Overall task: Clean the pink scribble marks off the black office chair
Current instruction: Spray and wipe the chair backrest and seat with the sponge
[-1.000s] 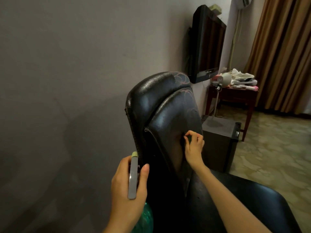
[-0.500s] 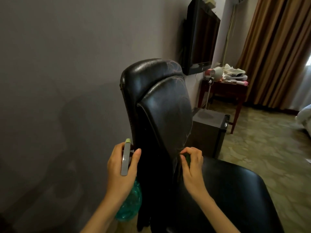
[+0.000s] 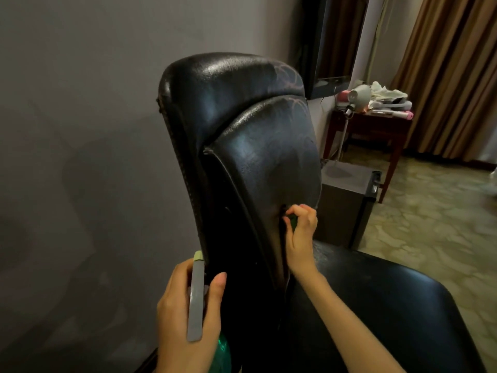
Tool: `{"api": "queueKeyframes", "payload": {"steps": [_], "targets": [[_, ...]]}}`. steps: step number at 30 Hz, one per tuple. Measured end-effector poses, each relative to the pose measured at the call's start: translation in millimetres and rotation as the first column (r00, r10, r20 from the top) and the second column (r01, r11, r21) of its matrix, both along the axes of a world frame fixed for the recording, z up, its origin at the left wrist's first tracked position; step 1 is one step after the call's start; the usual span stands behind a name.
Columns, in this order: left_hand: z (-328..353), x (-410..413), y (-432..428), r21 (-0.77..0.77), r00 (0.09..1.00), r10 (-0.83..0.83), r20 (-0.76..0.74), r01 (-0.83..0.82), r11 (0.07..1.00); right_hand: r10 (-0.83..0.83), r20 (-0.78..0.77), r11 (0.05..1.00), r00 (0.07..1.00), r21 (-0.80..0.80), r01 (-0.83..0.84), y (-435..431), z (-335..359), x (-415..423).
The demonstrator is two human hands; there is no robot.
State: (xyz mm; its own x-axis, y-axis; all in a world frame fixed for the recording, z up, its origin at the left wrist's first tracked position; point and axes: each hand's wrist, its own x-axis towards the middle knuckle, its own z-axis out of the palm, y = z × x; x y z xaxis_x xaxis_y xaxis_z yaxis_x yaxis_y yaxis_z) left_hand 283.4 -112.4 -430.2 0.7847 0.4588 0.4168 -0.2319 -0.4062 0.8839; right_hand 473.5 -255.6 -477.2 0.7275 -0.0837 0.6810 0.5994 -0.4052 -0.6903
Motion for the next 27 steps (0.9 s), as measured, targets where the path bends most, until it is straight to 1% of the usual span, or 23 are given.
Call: {"api": "queueKeyframes", "payload": {"steps": [3,5,7,9,12,14,16,18,20,24,27], "targets": [[2,1,-2,-0.009,1.000,0.009,-0.017,-0.009,1.000,-0.109,-0.080,0.994,0.991,-0.021,0.108,-6,3,37],[4,-1,-3,-0.009,1.000,-0.009,-0.017,0.009,1.000,-0.137,-0.131,0.990,0.982,-0.050,0.131,-12,6,45],[6,-5,-5,-0.007,1.000,-0.015,-0.002,0.015,1.000,-0.104,-0.195,0.994,0.975,-0.040,0.098,-20,12,34],[9,-6,-6,0.002,1.000,-0.002,0.007,0.002,1.000,-0.038,-0.215,0.999,0.976,0.024,0.044,-27,21,11],[15,-12,-11,-0.002,0.999,-0.008,0.047,0.008,1.000,0.064,-0.128,0.993,0.990,0.103,-0.051,-36,28,-48],[15,-15,-12,0.009,0.997,-0.008,0.073,0.008,1.000,0.116,-0.047,0.987,0.992,0.115,-0.110,-36,25,-89],[12,-15,-12,0.017,0.996,-0.007,0.091,0.006,1.000,0.171,0.005,0.982,0.985,0.082,-0.171,-32,15,-121],[8,-14,-11,0.034,0.996,0.003,0.093,-0.006,0.999,0.206,0.009,0.978,0.979,0.013,-0.206,-22,1,-141],[4,-12,-11,0.050,0.995,0.023,0.099,-0.028,0.998,0.214,0.003,0.977,0.977,-0.020,-0.214,-13,-12,-147],[1,-7,-9,0.082,0.992,0.042,0.122,-0.052,0.995,0.181,0.047,0.984,0.982,-0.007,-0.181,-6,-17,-133],[0,-4,-7,0.071,0.993,0.031,0.110,-0.039,0.997,0.163,0.076,0.986,0.984,0.008,-0.164,-2,-12,-115]]}}
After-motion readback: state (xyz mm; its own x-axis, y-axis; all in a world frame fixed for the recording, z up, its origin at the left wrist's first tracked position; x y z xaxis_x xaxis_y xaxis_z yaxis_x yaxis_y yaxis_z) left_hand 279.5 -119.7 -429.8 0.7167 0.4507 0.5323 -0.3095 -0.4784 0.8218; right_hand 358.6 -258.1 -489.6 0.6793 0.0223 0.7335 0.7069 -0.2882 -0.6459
